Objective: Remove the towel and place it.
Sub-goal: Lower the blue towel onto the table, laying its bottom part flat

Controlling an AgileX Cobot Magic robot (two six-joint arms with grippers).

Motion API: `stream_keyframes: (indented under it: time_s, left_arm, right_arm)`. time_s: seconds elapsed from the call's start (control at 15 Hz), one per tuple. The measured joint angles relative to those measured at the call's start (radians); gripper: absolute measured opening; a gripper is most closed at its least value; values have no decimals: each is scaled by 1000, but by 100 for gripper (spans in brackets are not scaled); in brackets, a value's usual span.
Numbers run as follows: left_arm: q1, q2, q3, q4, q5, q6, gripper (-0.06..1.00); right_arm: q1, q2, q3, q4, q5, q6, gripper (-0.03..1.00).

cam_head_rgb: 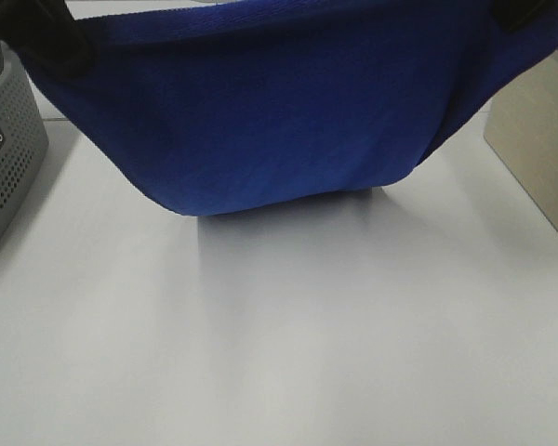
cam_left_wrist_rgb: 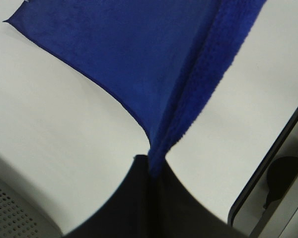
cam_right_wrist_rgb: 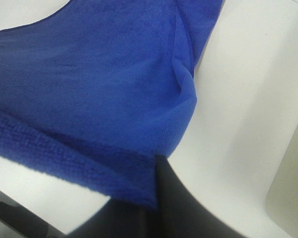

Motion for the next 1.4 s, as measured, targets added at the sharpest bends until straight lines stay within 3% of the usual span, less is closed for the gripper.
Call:
stream_keyframes:
  time_s: [0.67,1.13,1.4]
  left_arm:
    - [0,-22,59,-62,-1,-24,0]
    - [-3,-299,61,-80,-17,-77,0]
    - [-7,-474,-7,-139,-31,-77,0]
  right_arm:
    - [1,-29,108,6,-1,0,2]
    - [2,-326,105,151,1,0,2]
    - [10,-483,-40,260,-15,-4,2]
